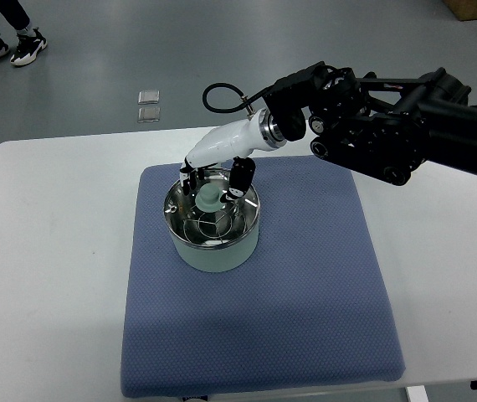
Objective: Open lid and place right of pot
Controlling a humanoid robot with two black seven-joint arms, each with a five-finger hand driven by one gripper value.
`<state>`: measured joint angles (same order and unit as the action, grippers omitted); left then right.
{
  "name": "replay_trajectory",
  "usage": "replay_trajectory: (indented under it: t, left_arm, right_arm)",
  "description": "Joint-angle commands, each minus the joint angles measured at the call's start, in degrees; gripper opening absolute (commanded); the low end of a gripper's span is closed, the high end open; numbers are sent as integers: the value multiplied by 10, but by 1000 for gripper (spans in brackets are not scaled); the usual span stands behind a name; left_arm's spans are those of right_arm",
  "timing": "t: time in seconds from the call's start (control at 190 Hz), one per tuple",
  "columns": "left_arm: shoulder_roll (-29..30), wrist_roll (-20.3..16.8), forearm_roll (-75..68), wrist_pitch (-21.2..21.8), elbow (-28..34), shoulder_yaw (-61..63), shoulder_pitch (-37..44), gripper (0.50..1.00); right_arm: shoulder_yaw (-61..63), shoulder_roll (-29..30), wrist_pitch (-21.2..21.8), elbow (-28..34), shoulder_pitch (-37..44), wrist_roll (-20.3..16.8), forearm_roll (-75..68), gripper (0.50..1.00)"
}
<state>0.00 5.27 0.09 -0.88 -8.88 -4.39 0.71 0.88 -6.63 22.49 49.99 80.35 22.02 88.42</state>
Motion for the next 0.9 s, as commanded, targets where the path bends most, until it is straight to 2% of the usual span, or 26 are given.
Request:
replay_trajectory:
  t: [0.0,0.274,0.406,0.474,0.527,0.532,0.895]
  left_arm:
    - [0,0,0,0,0,0,0,1000]
    - [0,0,0,0,0,0,0,1000]
    - [0,0,0,0,0,0,0,1000]
    - [0,0,0,0,0,0,0,1000]
    - [0,0,0,0,0,0,0,1000]
    - [0,0,0,0,0,0,0,1000]
    - [0,0,0,0,1,0,0,1000]
  right_arm:
    - [0,0,-1,-2,-3,0,0,705]
    - [-1,-1,-5,-4,-12,-1,1,646]
    - [-1,-2,-5,-4,-15,-1,1,550]
    - [0,-7,-6,-4,-16,0,0,515]
    - [0,-7,-6,-4,-16,0,0,515]
    - [1,-9,-5,-4,-16,1,-3,500]
    - [8,-16,-5,-3,-16,14,-9,500]
